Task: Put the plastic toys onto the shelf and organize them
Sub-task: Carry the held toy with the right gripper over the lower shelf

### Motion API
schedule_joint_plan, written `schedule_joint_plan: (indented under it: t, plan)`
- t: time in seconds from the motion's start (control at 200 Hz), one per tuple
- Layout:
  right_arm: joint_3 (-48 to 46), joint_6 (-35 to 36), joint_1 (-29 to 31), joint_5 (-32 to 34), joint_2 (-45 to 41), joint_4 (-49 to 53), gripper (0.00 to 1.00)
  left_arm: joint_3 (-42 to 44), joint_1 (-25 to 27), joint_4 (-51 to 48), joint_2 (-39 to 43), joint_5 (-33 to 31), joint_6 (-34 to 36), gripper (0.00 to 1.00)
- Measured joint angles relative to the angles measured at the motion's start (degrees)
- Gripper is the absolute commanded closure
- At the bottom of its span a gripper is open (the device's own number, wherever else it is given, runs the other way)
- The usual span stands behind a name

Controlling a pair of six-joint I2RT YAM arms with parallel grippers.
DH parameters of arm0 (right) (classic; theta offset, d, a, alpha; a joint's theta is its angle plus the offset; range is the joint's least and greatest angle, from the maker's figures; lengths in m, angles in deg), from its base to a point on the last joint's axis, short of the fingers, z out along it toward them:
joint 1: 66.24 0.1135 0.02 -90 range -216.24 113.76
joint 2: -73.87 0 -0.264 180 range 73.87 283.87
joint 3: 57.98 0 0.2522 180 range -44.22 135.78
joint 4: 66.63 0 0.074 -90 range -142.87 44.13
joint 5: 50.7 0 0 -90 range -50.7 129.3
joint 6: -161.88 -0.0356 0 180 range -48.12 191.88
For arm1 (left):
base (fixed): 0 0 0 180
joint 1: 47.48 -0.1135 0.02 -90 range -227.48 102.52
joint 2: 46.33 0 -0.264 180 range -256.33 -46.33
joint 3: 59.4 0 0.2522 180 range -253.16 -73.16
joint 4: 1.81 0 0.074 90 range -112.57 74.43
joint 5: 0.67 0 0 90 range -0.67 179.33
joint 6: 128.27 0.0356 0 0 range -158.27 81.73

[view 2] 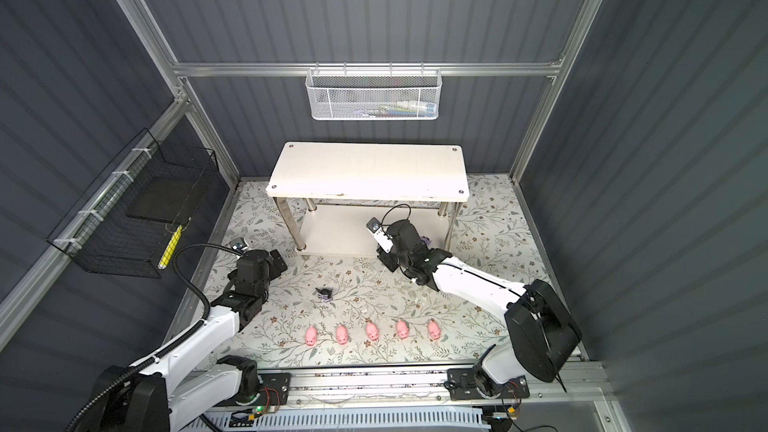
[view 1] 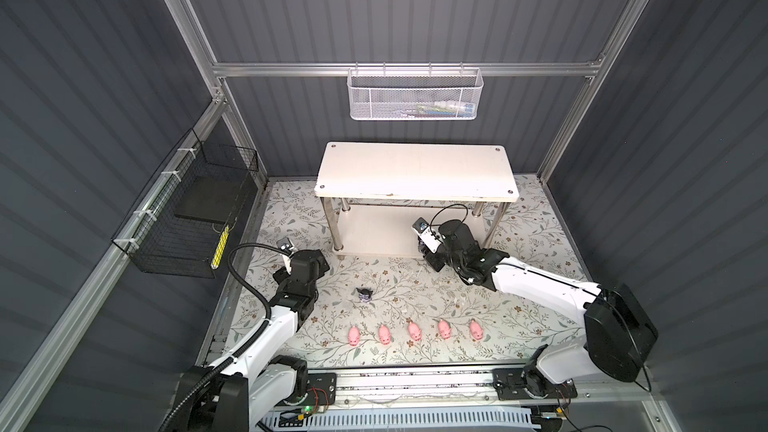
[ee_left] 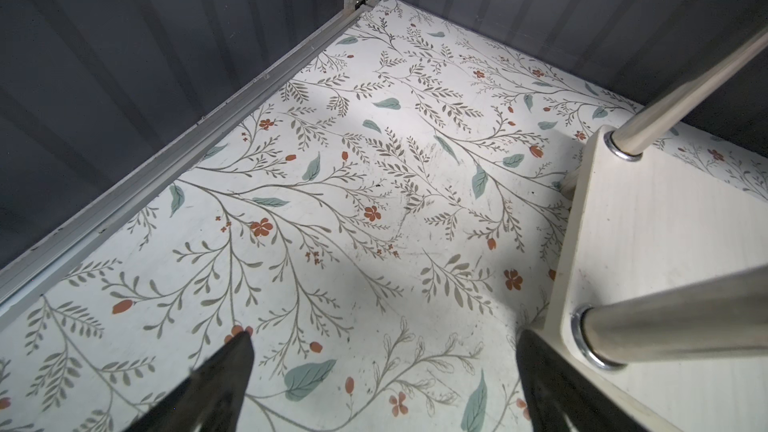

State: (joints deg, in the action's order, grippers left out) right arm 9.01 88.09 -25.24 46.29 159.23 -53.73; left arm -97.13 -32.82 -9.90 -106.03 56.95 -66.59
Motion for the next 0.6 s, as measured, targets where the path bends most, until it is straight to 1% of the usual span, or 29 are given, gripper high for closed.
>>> schedule_joint_plan:
  t: [0.215, 0.6]
  plan:
    - [1.2, 2.4, -0.04, 1.03, 4.72, -2.4, 0.69, 0.0, -0.02, 0.0, 0.0, 0.0, 0.0, 0.02]
    - [3.5, 3.82, -1.11, 1.11, 8.5, -5.09, 0.67, 0.0, -0.07, 0.0, 0.0, 0.0, 0.0, 0.02]
